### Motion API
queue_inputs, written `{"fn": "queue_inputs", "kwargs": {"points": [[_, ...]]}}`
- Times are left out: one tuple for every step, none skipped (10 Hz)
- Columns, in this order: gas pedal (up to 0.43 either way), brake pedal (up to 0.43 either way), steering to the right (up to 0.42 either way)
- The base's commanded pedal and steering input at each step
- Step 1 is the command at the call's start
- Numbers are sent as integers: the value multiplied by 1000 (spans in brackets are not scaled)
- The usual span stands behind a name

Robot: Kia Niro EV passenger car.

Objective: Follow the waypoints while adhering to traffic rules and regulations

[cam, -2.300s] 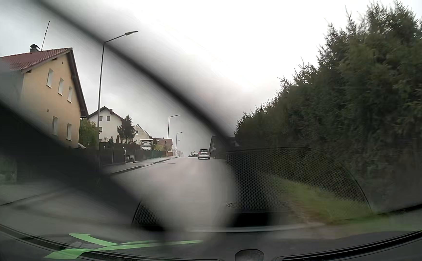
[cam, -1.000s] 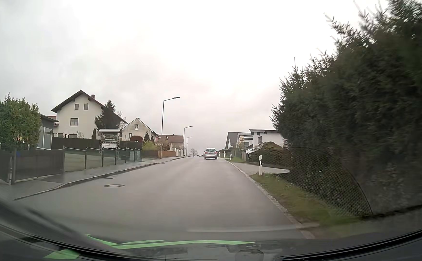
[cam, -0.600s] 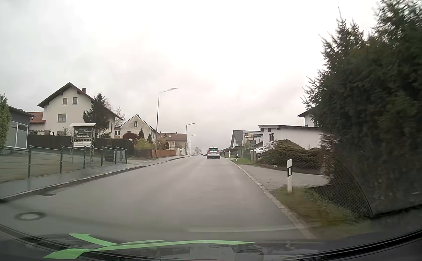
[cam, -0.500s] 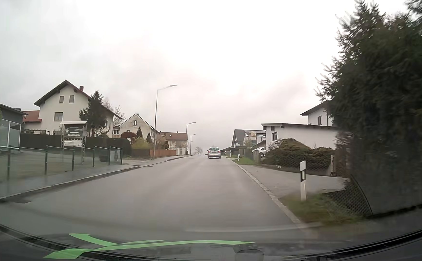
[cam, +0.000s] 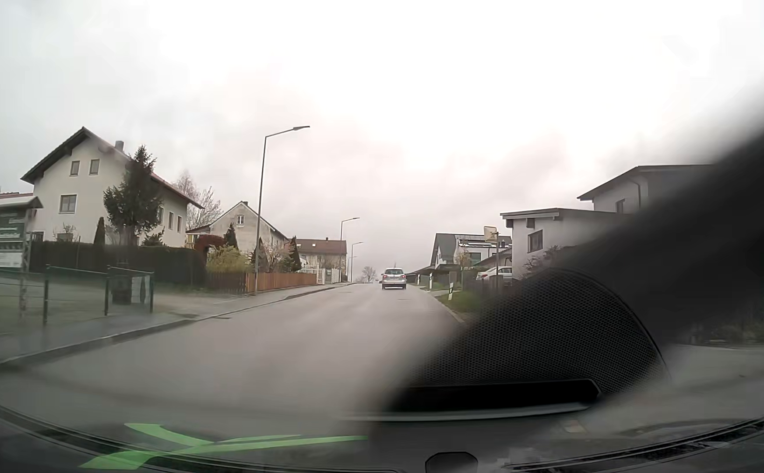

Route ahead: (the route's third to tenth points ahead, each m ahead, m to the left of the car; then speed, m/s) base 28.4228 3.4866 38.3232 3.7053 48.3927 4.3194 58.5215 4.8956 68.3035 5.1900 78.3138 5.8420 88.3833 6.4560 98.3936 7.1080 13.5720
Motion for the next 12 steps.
{"fn": "queue_inputs", "kwargs": {"points": [[130,0,-8],[130,0,-7],[138,0,-7],[138,0,-7],[150,0,-7],[150,0,-7],[150,0,-6],[138,0,-6],[130,0,-6],[98,0,-6],[67,0,-6],[67,0,-6]]}}
